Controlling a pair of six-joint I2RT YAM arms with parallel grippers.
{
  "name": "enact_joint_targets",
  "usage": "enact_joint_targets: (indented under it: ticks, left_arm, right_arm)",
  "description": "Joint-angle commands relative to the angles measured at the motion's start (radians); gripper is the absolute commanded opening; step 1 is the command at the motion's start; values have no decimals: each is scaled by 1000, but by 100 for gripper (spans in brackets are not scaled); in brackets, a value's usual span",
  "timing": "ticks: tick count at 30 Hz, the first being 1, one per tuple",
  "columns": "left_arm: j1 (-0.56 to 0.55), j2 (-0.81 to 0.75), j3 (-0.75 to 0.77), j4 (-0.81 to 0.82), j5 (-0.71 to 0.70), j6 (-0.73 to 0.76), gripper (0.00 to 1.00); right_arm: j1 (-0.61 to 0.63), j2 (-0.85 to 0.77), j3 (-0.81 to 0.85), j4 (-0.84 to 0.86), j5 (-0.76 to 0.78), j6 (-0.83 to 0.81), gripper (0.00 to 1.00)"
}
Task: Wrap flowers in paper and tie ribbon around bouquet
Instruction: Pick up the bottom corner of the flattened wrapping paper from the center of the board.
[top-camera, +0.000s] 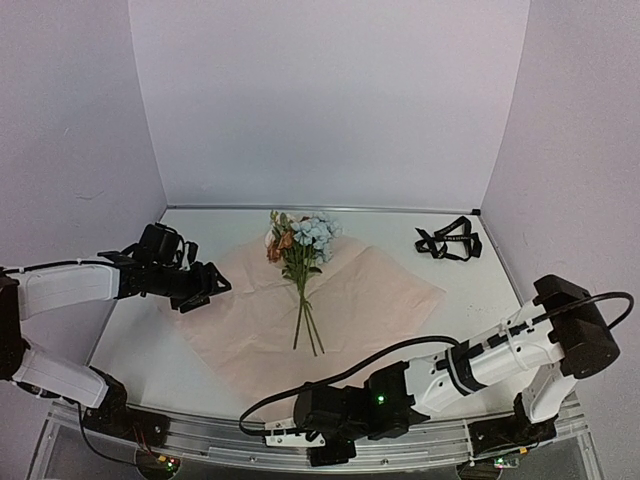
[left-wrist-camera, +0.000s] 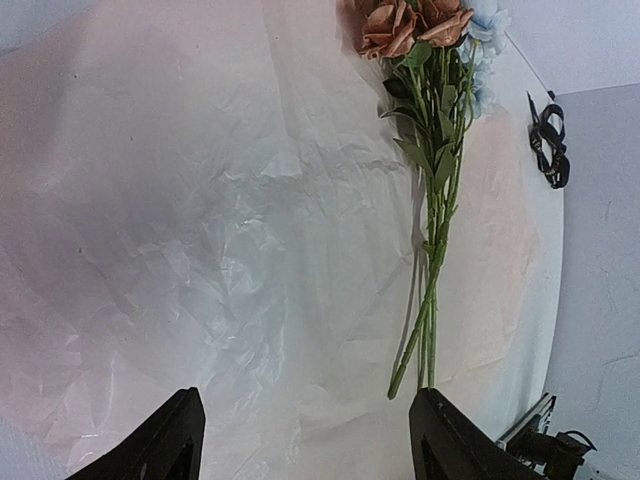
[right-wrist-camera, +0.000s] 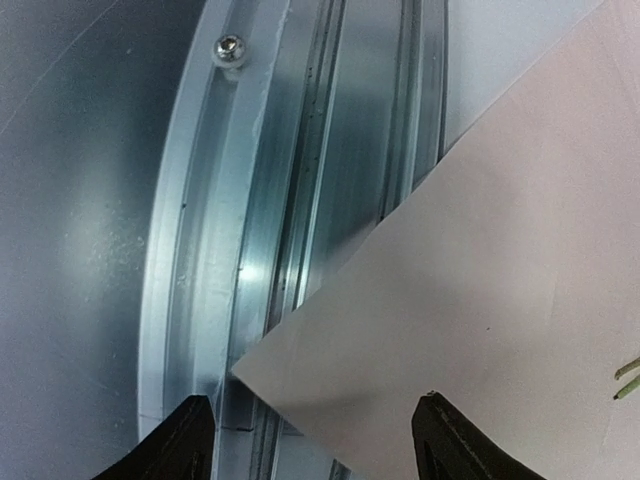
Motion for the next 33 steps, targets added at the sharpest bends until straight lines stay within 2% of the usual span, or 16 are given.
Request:
enact_joint_targets:
  ticks: [1,5,9,17,27,33]
  left_arm:
    - [4,-30,-8,-9,-17,26,73]
    - [4,-26,-6,-7,-16,26,73]
    - [4,-21,-8,-1,-16,24,73]
    - [4,-22,-9,3,-14,20,73]
    - [4,-58,-23,-14,-40,14,73]
    - [4,-96,-23,-38,-53,18,73]
  right_arm:
    - [6,32,42,27,61,-3,65]
    - [5,36,43,27,67,13,52]
    - [5,43,53,26,76,15,29]
    - [5,34,84,-21,73,38,1]
    - [12,-48,194,-219,-84,178,0]
    - [37,-51,278,-291,-104,231,0]
